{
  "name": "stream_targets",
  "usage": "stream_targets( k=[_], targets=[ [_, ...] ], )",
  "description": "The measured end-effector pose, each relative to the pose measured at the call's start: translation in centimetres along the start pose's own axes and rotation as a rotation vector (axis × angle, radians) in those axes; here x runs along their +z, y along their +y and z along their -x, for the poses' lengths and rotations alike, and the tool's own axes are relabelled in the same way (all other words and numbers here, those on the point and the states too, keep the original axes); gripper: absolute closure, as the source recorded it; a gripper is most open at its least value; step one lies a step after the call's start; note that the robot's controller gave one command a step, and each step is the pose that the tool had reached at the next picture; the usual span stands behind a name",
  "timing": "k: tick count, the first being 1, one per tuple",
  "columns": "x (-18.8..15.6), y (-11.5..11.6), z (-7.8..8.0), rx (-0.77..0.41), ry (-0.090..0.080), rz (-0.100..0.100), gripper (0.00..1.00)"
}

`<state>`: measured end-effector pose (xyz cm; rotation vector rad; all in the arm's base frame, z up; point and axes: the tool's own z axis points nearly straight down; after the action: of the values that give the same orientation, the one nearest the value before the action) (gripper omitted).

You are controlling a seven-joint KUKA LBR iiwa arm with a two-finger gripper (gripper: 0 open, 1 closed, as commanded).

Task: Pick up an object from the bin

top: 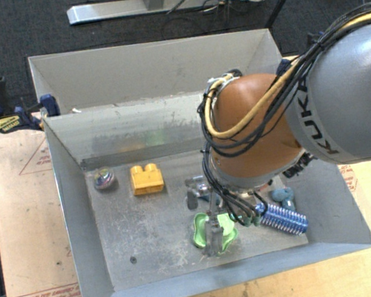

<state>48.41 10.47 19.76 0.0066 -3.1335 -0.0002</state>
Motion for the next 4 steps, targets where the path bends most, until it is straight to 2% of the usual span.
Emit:
stream_targets(
  k=[1, 2, 3, 4],
  targets=[
    [13.00, -4.71, 3.39, -0.142, -0.008, 0.000, 0.00],
    [12.70, -5.12, 2.81, -0.720, -0.011, -0.002, 0.00],
    [12.72, -5.00, 3.40, -1.233, -0.011, -0.004, 0.00],
    [12.73, -5.02, 3.38, -1.233, -0.009, -0.003, 1.00]
  ],
)
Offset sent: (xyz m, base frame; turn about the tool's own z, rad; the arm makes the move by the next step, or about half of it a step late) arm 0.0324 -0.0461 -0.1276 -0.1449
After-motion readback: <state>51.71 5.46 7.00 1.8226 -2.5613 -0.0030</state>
